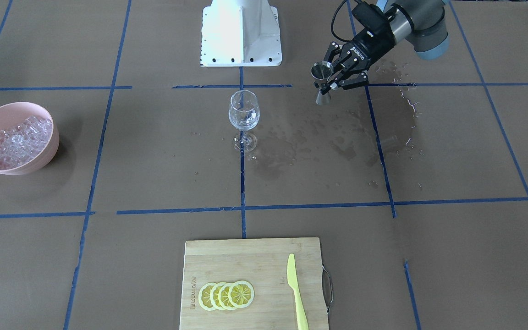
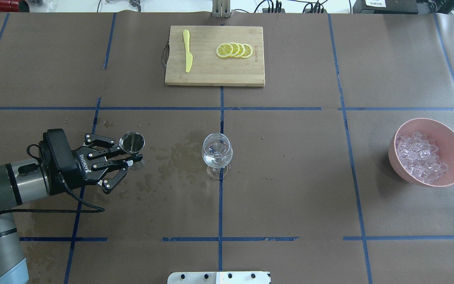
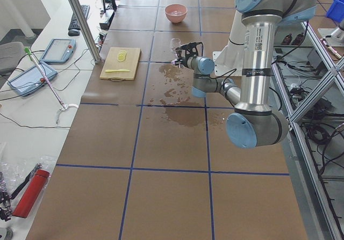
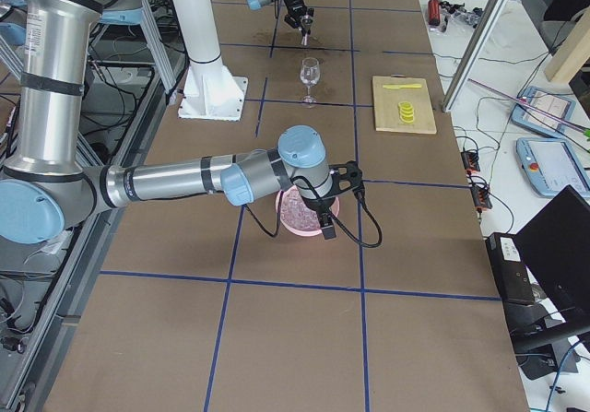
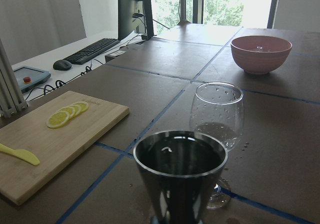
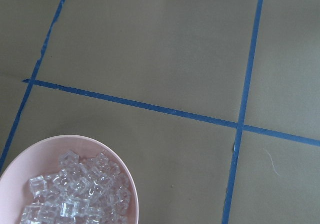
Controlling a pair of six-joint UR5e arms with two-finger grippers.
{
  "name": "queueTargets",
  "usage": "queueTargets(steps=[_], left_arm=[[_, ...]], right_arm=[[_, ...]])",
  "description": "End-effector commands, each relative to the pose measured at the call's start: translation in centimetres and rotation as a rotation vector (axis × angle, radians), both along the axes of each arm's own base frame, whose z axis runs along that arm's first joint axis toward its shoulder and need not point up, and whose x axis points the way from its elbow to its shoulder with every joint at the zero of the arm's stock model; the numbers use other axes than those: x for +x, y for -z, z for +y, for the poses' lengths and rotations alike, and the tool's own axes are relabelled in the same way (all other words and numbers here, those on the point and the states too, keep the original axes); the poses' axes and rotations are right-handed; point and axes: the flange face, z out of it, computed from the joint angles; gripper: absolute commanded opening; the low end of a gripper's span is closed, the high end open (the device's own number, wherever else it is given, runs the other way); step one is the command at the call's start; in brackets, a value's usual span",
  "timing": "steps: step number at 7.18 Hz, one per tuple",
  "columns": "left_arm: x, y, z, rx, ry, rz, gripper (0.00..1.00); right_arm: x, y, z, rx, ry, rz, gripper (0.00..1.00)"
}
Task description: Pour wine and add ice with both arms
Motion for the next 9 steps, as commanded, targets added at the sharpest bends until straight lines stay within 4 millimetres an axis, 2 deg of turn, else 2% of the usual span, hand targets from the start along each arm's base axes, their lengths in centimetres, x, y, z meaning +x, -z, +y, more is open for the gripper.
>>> queueTargets(steps=[1, 4, 7, 9], left_arm=[[2.4, 3.8, -0.9, -0.006, -0.023, -0.020, 0.00], [5.2, 7.6, -2.0, -0.036, -0.034, -0.087, 0.00], [6.4, 9.0, -2.3, -0.062, -0.048, -0.144, 0.00], [7.3, 11.4, -2.5, -0.086, -0.062, -0.194, 0.00]], right_arm=[[0.0, 0.0, 0.0, -0.001, 0.000, 0.000, 1.00], [0.0, -0.1, 0.0, -0.003, 0.000, 0.001, 1.00], [0.0, -0.1, 0.0, -0.003, 0.000, 0.001, 1.00], [0.0, -0.1, 0.0, -0.003, 0.000, 0.001, 1.00]])
